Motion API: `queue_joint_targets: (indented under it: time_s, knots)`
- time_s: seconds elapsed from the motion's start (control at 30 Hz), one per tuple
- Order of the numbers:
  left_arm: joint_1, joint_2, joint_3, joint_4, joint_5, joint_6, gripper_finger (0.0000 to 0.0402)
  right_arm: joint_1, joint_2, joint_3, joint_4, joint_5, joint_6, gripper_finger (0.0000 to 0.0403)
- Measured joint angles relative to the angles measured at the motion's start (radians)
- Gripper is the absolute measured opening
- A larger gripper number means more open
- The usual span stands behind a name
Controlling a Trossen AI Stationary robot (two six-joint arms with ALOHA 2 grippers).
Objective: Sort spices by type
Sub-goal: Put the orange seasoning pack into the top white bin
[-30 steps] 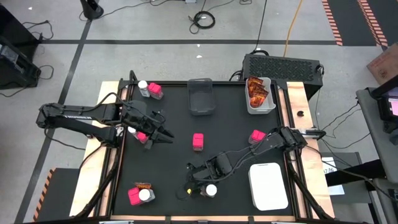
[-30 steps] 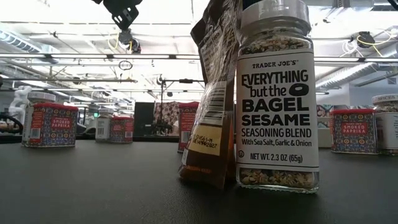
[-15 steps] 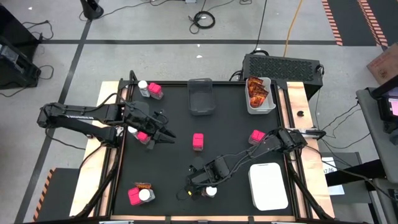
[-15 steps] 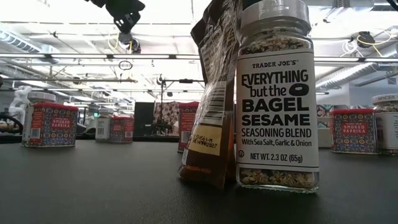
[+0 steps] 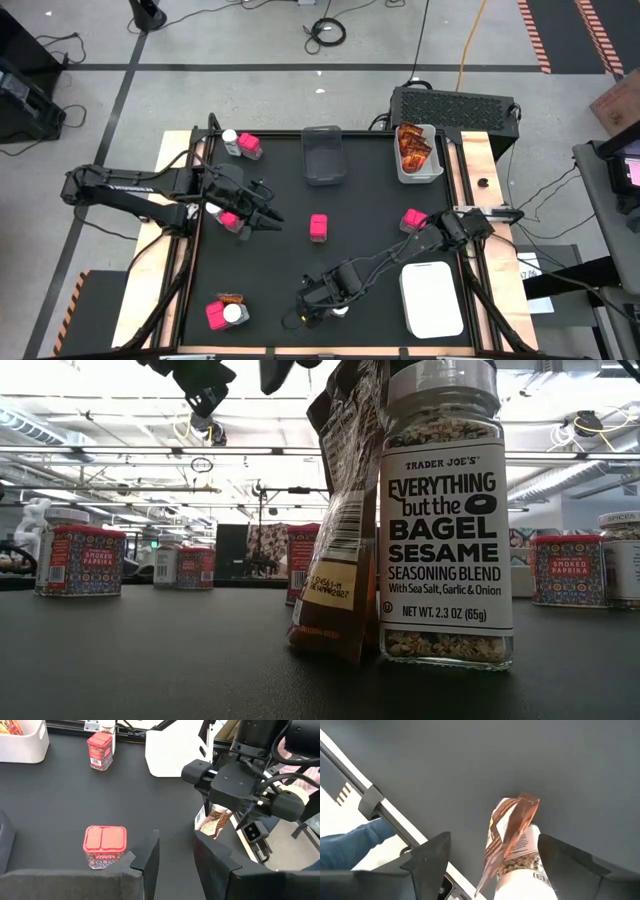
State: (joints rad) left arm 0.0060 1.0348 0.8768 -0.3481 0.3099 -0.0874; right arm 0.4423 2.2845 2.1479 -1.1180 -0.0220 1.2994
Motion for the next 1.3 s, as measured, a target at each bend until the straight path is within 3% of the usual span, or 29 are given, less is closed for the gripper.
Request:
queue_joint_targets:
  time_s: [0.17, 0.37, 0.43, 0.6, 0.9, 1.17, 1.3]
  knots:
    - [0.000, 0.000, 0.000, 0.001, -0.001, 0.019, 0.0119, -0.003, 0.000, 0.000, -0.011, -0.059, 0.002, 0.0215]
    - [0.000, 0.000, 0.000, 0.000, -0.001, 0.054, 0.0119, -0.003, 0.000, 0.000, -0.006, -0.089, -0.001, 0.0044]
    - [0.000, 0.000, 0.000, 0.000, -0.001, 0.074, 0.0119, -0.003, 0.000, 0.000, 0.016, -0.104, -0.011, 0.0013]
    - [0.000, 0.000, 0.000, 0.000, -0.001, 0.102, 0.0119, -0.011, -0.003, 0.000, 0.044, -0.096, -0.022, 0.0002]
    - [0.000, 0.000, 0.000, 0.000, -0.001, 0.103, 0.0119, -0.046, -0.106, 0.007, -0.006, 0.077, -0.155, 0.0001]
    - [0.000, 0.000, 0.000, -0.001, 0.000, 0.101, 0.0119, -0.083, -0.285, 0.008, -0.259, 0.258, -0.222, 0.0000]
    - [0.000, 0.000, 0.000, -0.001, 0.024, 0.101, 0.0119, -0.102, -0.373, 0.008, -0.351, 0.389, -0.378, 0.0000]
